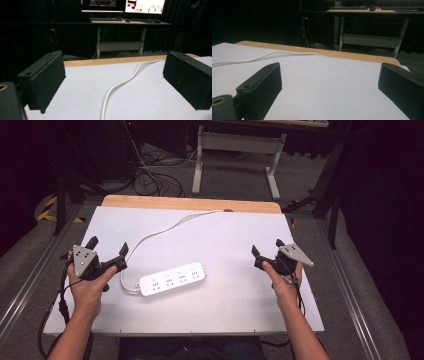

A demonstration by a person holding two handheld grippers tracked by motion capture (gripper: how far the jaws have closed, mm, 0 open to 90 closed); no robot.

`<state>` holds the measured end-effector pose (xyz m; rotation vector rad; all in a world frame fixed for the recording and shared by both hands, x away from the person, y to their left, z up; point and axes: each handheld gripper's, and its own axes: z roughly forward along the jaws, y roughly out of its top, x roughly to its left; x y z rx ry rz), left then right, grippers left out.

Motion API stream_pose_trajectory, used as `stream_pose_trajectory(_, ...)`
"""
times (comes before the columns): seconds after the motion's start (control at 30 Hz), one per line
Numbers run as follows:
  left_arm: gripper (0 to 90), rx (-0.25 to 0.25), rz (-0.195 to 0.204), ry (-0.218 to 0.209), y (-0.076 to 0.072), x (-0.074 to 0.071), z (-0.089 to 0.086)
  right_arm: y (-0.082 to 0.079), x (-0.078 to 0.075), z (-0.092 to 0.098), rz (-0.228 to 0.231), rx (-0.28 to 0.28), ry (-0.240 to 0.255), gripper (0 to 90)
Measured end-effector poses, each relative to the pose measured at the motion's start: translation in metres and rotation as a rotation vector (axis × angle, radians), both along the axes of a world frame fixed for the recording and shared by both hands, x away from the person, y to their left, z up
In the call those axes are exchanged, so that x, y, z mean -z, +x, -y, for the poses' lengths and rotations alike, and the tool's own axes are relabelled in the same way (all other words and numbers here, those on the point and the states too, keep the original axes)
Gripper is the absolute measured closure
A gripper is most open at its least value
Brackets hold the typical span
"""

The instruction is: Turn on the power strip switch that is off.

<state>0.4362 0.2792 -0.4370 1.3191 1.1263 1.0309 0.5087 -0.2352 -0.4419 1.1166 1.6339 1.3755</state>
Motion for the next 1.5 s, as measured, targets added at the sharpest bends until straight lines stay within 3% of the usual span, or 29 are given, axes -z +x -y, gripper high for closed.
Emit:
stream_pose_trajectory(0.17,17.7,-0.002,0.007,-0.011,-0.001,-0.001,-0.003,-0.001,0.000,-0.001,0.002,0.000,-0.003,5.6)
stream_pose_trajectory(0.6,70.2,0.031,0.017,-0.044,-0.005,-0.004,-0.008,-0.001,0.000,0.000,0.000,-0.003,0.006,5.6)
stream_pose_trajectory(0.8,88.7,-0.006,0.054,-0.040,-0.009,-0.009,-0.011,-0.001,-0.001,0.000,0.001,-0.004,0.004,5.7)
stream_pose_trajectory(1.13,90.0,-0.013,0.095,0.002,-0.011,-0.011,-0.010,-0.001,-0.001,0.001,0.001,0.001,0.014,5.3)
stream_pose_trajectory(1.27,90.0,0.010,0.063,0.021,-0.012,-0.013,-0.008,-0.002,-0.002,0.000,0.005,0.000,0.016,5.7)
stream_pose_trajectory(1.5,90.0,0.056,0.014,0.012,-0.010,-0.017,-0.004,-0.002,-0.002,0.001,0.002,0.000,0.016,5.7)
